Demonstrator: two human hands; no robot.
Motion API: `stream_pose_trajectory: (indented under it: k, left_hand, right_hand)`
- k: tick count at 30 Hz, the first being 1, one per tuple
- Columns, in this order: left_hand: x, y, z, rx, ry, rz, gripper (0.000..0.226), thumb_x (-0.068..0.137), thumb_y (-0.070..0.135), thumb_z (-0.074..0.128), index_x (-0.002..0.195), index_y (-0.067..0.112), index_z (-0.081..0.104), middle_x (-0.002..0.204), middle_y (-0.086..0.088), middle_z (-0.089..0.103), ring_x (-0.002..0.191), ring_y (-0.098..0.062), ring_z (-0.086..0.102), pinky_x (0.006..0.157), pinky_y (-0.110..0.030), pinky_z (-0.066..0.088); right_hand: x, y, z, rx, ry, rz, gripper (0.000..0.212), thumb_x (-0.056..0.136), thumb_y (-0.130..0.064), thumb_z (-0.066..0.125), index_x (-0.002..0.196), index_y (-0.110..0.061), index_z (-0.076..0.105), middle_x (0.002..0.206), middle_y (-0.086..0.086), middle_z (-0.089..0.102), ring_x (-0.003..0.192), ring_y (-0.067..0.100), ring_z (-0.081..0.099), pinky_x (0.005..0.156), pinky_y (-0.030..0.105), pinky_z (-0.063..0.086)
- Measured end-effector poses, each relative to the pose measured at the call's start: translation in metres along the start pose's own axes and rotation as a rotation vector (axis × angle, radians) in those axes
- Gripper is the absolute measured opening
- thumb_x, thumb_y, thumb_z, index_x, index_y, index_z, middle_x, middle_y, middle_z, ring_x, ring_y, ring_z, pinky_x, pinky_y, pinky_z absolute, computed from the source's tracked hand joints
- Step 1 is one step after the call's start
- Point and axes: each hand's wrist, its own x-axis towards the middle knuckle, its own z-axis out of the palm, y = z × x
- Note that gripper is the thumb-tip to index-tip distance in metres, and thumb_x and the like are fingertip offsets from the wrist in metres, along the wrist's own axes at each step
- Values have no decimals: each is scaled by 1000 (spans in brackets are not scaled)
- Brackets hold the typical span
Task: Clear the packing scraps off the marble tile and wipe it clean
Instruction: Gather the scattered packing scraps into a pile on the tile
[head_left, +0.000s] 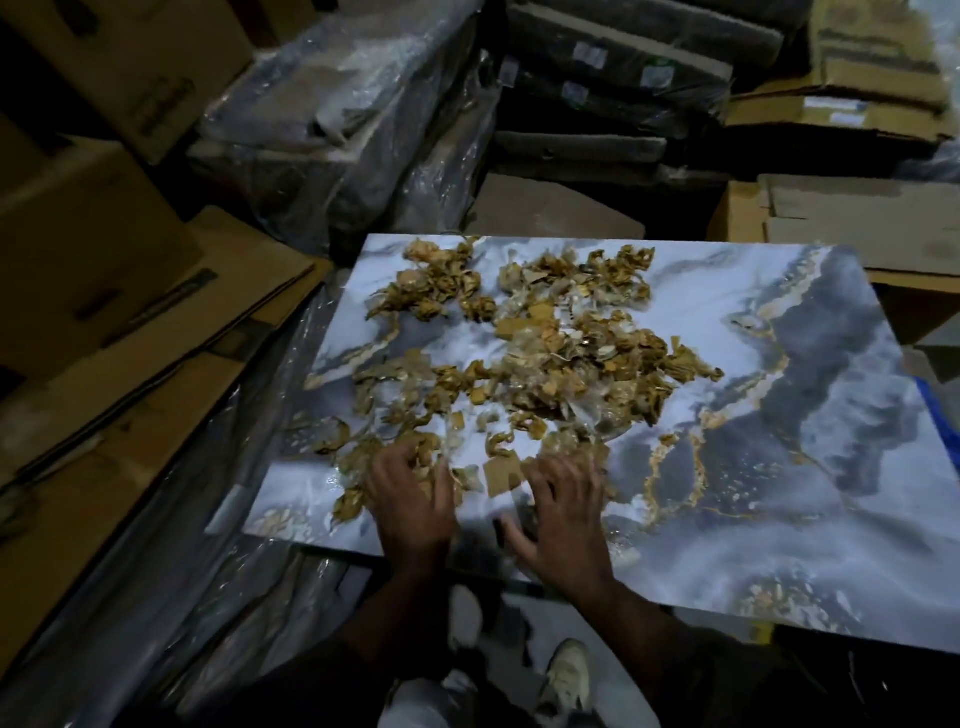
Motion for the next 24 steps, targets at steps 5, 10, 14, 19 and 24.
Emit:
stream_pose_trajectory:
  k: [5, 10, 14, 19, 24]
  left_hand:
    - [11, -46, -20, 211, 131, -130, 72, 78, 47, 78, 129, 0, 57, 129, -24, 57, 121, -44, 53, 104, -57, 39]
    - [27, -72, -10, 110, 1, -200, 89, 75, 63, 60, 133, -5, 58, 138, -28, 55, 133, -46, 50, 110, -66, 35]
    - [54, -78, 11, 30, -149, -51, 76, 83, 45, 70, 137, -5, 53, 142, -27, 52, 134, -44, 49, 111, -60, 38]
    - [91, -82, 14, -57, -236, -15, 65, 91, 51, 63, 137, 7, 50, 142, -16, 47, 131, -34, 45, 108, -53, 42]
    - [128, -101, 6, 58, -37, 97, 73, 84, 65, 60, 126, 6, 54, 120, -16, 55, 107, -35, 53, 91, -47, 44]
  right_hand:
    - [36, -34, 16, 92, -74, -40, 58, 93, -53, 57, 138, -17, 51, 142, 8, 46, 138, 30, 40, 119, 51, 29]
    - [113, -57, 35, 207, -184, 98, 69, 89, -52, 64, 144, -15, 44, 150, 13, 36, 143, 33, 30, 116, 50, 34]
    - [168, -62, 57, 101, -255, 107, 78, 85, -57, 65, 149, -21, 40, 159, 10, 28, 150, 32, 18, 120, 51, 25]
    - [184, -70, 78, 29, -329, 67, 59, 84, -61, 53, 129, -23, 59, 144, 6, 44, 140, 30, 32, 118, 53, 26]
    - [206, -70, 85, -66, -12, -11, 45, 84, -58, 59, 116, -27, 62, 123, -1, 51, 124, 25, 46, 116, 52, 22]
